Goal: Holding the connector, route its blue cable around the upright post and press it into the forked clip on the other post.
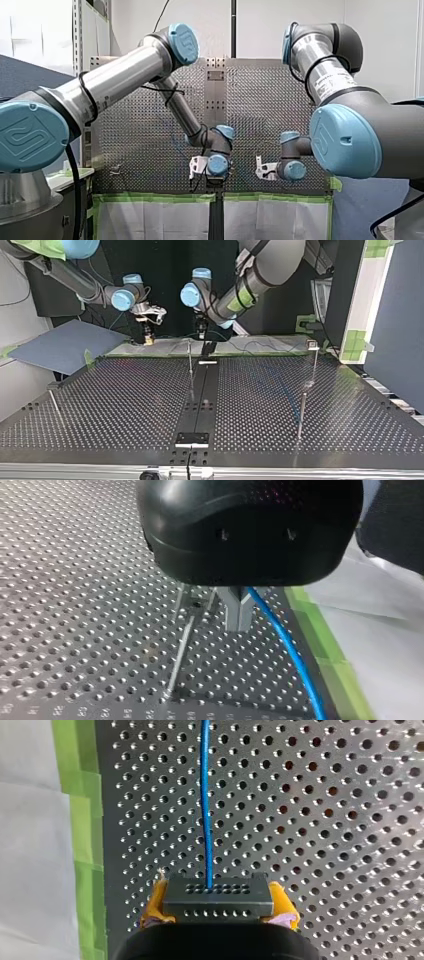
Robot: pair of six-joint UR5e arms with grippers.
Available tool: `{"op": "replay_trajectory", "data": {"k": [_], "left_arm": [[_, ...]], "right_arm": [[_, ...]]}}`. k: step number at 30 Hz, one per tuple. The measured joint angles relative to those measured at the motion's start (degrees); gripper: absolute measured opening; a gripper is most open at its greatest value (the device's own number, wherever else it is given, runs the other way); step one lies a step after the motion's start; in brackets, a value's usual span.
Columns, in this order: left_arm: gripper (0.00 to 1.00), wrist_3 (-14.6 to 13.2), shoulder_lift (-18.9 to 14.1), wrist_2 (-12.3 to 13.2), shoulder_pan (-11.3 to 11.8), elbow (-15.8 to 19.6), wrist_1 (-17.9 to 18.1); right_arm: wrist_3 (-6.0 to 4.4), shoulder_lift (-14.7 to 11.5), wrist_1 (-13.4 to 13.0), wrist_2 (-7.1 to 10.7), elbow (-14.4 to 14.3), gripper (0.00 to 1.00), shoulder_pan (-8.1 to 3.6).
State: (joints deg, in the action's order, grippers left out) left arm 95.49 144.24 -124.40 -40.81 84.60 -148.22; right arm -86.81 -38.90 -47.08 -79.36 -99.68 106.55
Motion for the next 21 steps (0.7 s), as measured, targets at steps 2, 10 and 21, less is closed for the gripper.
{"op": "replay_trajectory", "data": {"k": [2, 10, 21], "left_arm": [[0.00, -0.01, -0.25, 0.77, 0.12, 0.29, 0.86], [0.00, -0.25, -0.19, 3.82, 0.68, 0.44, 2.43], [0.00, -0.14, 0.77, 5.69, 2.61, 0.05, 1.57]], "right_arm": [[-0.54, -0.17, -0.09, 0.03, 0.02, 0.00, -0.12], [-1.49, -0.30, -0.32, 0.14, 0.04, 0.00, 0.02], [-1.73, -0.30, -0.39, 0.77, 0.29, 0.00, 0.44]]}}
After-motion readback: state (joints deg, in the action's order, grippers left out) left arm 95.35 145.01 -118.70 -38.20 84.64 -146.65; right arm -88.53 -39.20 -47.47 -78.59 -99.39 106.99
